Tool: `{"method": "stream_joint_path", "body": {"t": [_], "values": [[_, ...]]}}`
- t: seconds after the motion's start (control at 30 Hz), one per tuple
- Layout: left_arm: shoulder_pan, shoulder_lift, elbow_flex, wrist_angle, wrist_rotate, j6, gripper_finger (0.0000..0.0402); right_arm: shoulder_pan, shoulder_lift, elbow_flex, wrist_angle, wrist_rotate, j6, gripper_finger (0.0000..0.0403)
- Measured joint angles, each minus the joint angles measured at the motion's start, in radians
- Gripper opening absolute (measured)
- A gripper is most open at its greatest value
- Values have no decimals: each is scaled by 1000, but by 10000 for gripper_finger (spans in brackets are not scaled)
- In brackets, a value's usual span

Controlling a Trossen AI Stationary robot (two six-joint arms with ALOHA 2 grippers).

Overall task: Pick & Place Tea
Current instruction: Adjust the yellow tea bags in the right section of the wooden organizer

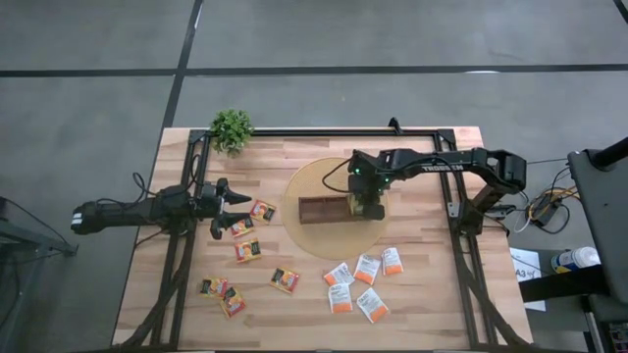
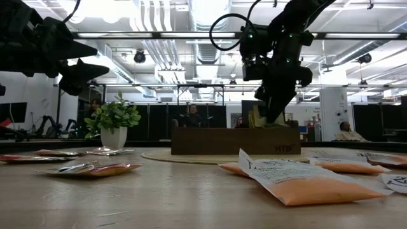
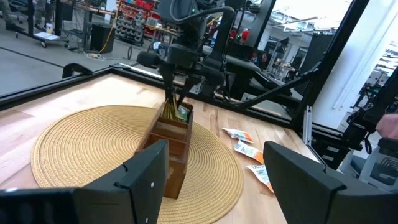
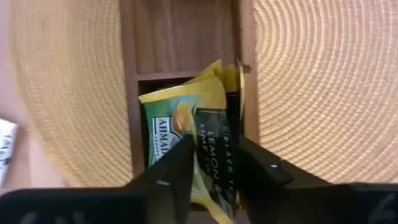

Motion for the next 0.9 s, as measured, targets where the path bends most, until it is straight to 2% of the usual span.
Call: {"method": "stream_joint_path", "body": {"t": [0.23, 0.47, 0.6, 0.7, 0.9], "values": [[0, 0, 0, 0, 0, 0, 257, 0, 1, 0, -2, -58, 21, 205], [0, 0, 0, 0, 0, 0, 257, 0, 1, 0, -22, -90, 81, 273], [0, 0, 0, 0, 0, 0, 257, 1, 1, 0, -34, -78, 90, 296], [0, 0, 0, 0, 0, 0, 257, 10, 2, 0, -23, -29, 107, 306], [0, 0, 0, 0, 0, 0, 257, 36, 3, -11, -10, 2, 79, 304]]}}
